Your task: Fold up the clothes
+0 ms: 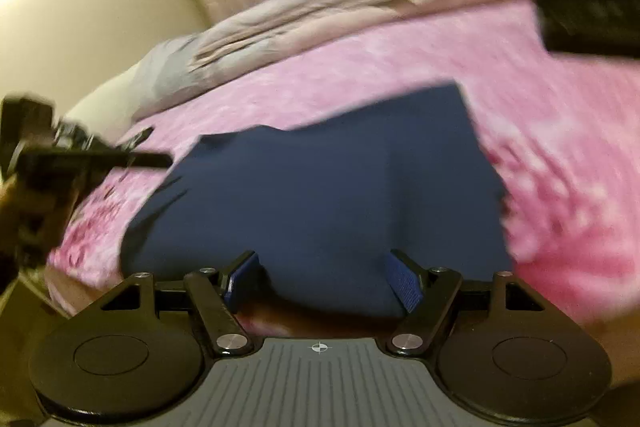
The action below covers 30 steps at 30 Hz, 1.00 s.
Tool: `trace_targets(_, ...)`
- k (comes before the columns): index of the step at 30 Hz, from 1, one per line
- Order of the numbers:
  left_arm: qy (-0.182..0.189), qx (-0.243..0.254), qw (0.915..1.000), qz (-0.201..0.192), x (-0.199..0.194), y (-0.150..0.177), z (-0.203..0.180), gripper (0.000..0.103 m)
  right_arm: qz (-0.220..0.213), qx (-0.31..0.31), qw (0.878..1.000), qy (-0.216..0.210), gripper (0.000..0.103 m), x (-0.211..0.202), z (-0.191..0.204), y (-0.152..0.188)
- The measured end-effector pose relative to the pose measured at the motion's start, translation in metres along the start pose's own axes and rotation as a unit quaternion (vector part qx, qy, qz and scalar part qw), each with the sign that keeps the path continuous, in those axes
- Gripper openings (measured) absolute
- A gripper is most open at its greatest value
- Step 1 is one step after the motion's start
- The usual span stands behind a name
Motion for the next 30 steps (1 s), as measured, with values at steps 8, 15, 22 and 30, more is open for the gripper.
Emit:
trace_targets(8, -0.007, -0.008, 0.9999, 0.001, 0.013, -0.013, -0.02, 0.034, -0.044, -0.002, 0.999, 0.018, 0.073, -0.037, -0.034, -0.015)
trace_targets(15, -0.018, 0.04, 0.9986, 0.03, 0.046, -0.012, -0.044, 0.041, -0.044, -0.031, 0.999, 0.007, 0.073, -0.01, -0.056, -0.062)
trace_targets(22, -0.003, 0.011, 0.9998, 0.016, 0.044, -0.029, -0.037, 0.041, -0.004, -0.155, 0.987, 0.045, 0.073, 0.043, -0.049, -0.094)
trace_targets(30, -0.005, 0.003, 0.9997, 0.021, 0.057, -0.049, -0.024, 0.04, 0.005, -0.128, 0.983, 0.135, 0.073, 0.079, -0.089, -0.13)
Point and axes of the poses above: each gripper's, at about its wrist camera, not at the fingertips, and x roughly the way its jaws point, z to its left, y to its underside, the point moved 5 cm from there along x, roughly the way its jaws point, and after that the axes turned 8 degrees about z, right-handed, at the moved point
